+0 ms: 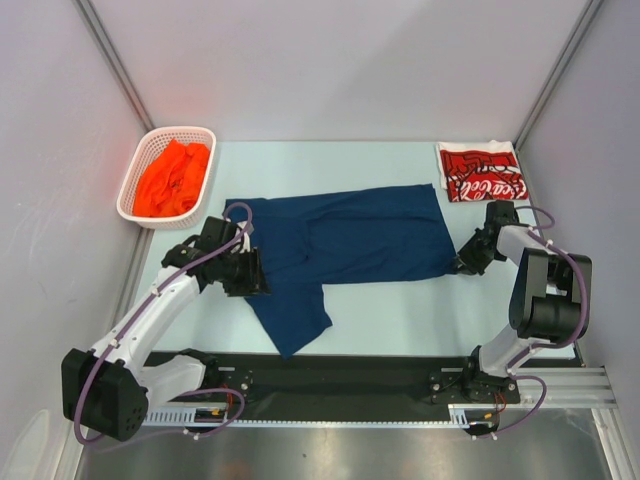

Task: Fold and stack the t-shirts
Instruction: Fold the tshirt

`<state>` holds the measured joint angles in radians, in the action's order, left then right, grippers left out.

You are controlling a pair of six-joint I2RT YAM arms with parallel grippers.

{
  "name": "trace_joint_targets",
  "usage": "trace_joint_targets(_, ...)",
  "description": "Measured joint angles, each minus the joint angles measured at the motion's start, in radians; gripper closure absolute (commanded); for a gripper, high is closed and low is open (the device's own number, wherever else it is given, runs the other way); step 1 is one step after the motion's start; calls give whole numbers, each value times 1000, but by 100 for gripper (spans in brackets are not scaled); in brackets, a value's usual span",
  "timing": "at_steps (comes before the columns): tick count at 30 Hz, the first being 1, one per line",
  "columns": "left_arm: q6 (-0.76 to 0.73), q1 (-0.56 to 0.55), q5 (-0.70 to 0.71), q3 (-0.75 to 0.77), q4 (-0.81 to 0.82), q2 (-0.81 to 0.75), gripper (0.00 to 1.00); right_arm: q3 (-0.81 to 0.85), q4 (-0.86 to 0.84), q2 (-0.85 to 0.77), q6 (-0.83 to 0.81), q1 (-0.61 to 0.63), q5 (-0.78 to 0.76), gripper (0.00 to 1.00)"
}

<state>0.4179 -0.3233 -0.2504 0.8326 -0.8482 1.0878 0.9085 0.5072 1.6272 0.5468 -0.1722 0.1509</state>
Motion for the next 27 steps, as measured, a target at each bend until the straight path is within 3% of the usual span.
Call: trace_joint_targets(27, -2, 0, -14, 0, -7, -17, 53, 36, 2, 25, -2, 26, -11, 69)
